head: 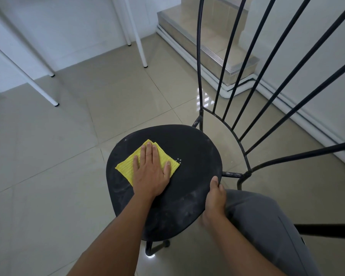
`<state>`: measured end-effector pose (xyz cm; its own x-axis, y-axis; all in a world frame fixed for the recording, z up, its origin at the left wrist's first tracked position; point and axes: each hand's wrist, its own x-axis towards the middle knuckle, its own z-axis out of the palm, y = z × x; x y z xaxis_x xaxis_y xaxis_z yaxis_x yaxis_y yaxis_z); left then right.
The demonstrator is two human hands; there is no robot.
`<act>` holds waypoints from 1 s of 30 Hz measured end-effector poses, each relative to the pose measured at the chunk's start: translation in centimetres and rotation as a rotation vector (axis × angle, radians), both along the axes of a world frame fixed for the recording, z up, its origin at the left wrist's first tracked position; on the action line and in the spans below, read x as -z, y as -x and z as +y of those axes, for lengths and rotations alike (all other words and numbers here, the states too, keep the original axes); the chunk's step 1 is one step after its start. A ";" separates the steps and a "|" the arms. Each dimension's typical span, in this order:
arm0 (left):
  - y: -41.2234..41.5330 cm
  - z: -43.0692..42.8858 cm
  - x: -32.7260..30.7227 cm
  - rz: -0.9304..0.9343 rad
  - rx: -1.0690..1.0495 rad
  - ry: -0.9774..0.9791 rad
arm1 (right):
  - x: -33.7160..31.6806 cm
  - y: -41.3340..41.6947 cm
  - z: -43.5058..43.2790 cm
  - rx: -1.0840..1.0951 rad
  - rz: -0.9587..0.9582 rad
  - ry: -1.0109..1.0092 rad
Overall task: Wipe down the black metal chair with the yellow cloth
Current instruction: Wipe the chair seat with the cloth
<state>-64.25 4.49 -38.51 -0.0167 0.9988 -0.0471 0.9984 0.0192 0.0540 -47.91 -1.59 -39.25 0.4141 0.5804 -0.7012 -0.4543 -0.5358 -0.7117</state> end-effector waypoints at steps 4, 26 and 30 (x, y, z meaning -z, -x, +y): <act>0.0 0.0 0.1 -0.002 0.001 -0.001 | -0.6 -0.8 0.6 -0.051 -0.027 0.025; -0.1 0.0 0.0 0.011 0.000 -0.017 | -7.1 -6.6 3.5 -0.992 -1.141 0.232; -0.6 -0.1 -0.2 0.005 -0.002 -0.010 | -5.5 -6.4 5.9 -0.783 -1.027 -0.098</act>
<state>-63.69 4.38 -38.33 -0.0187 0.9992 -0.0368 0.9986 0.0205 0.0487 -41.49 4.30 -33.80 0.2636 0.9420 -0.2078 0.7289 -0.3355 -0.5968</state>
